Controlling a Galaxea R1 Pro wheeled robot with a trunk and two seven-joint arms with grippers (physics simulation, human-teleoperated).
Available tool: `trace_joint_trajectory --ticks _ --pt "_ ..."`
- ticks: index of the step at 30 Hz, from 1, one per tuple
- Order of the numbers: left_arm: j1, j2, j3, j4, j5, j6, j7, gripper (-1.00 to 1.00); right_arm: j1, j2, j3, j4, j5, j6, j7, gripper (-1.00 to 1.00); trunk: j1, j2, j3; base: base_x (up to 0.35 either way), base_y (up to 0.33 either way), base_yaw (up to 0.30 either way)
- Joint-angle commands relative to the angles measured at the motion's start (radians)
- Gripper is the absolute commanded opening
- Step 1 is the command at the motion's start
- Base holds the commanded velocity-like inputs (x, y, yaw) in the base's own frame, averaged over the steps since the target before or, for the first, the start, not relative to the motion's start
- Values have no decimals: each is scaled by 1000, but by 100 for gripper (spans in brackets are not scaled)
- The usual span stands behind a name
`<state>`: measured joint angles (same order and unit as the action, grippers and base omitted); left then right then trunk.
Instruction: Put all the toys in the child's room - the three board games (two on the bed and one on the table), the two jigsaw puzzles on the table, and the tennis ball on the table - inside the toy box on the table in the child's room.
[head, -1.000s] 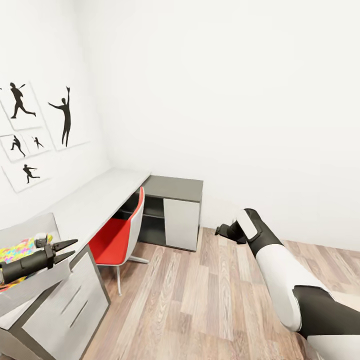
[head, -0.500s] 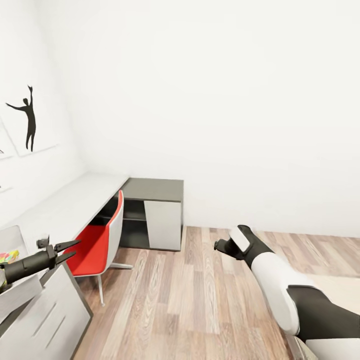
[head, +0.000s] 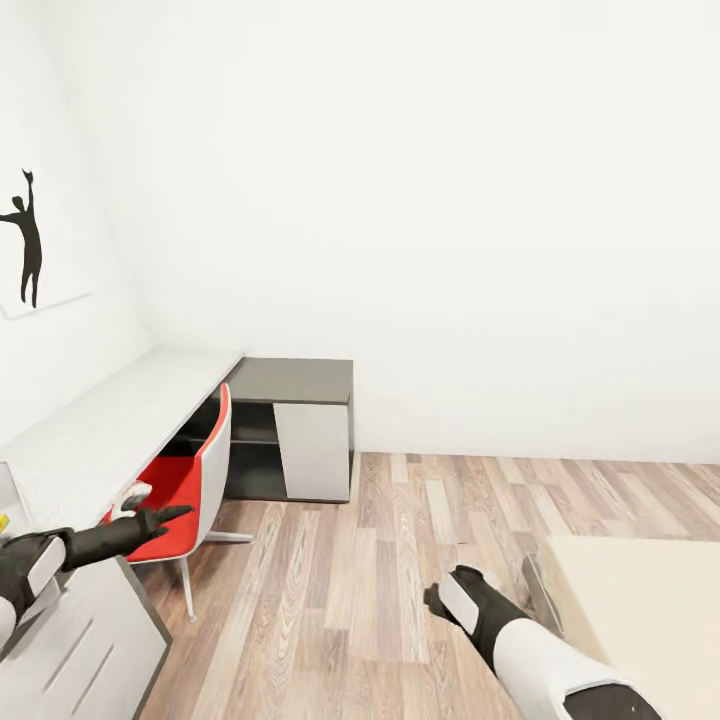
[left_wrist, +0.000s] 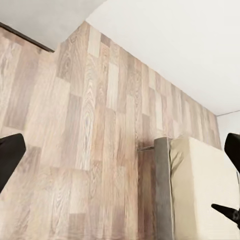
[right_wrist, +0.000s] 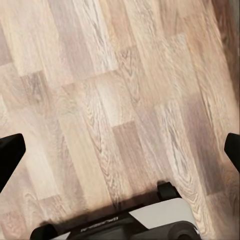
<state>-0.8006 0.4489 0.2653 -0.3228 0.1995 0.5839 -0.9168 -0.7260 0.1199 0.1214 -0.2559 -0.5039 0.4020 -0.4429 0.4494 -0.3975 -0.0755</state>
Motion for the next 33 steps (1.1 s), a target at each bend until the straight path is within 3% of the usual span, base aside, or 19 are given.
trace_joint_trajectory --ticks 1,8,13,19,24,27,29,33 --pt "-1 -6 2 1 -6 0 21 100 10 0 15 -2 -7 -6 -7 100 1 -3 -2 0 0 -2" --pt "1 -64 2 69 -116 -99 207 100 102 -1 36 -2 -5 -97 -7 100 1 -3 -2 0 0 0" --pt "4 -105 2 142 -140 -182 307 100 140 -1 38 -2 -3 -139 -7 100 1 -3 -2 0 0 0" --pt "43 -168 2 225 -192 -314 521 100 195 -3 38 -1 22 -198 -8 100 1 -3 -2 0 0 0" --pt "160 -249 2 244 -310 -459 773 100 242 1 41 0 50 -236 -9 100 1 -3 -2 0 0 0" --pt "233 -265 2 245 -347 -551 856 100 271 1 42 0 54 -241 -9 100 1 -3 -2 0 0 0" --pt "299 -270 2 246 -359 -617 887 100 298 1 42 0 55 -242 -9 100 1 -3 -2 0 0 0" --pt "386 -272 2 246 -365 -683 903 100 338 1 42 0 54 -242 -10 100 1 -3 -2 0 0 0"
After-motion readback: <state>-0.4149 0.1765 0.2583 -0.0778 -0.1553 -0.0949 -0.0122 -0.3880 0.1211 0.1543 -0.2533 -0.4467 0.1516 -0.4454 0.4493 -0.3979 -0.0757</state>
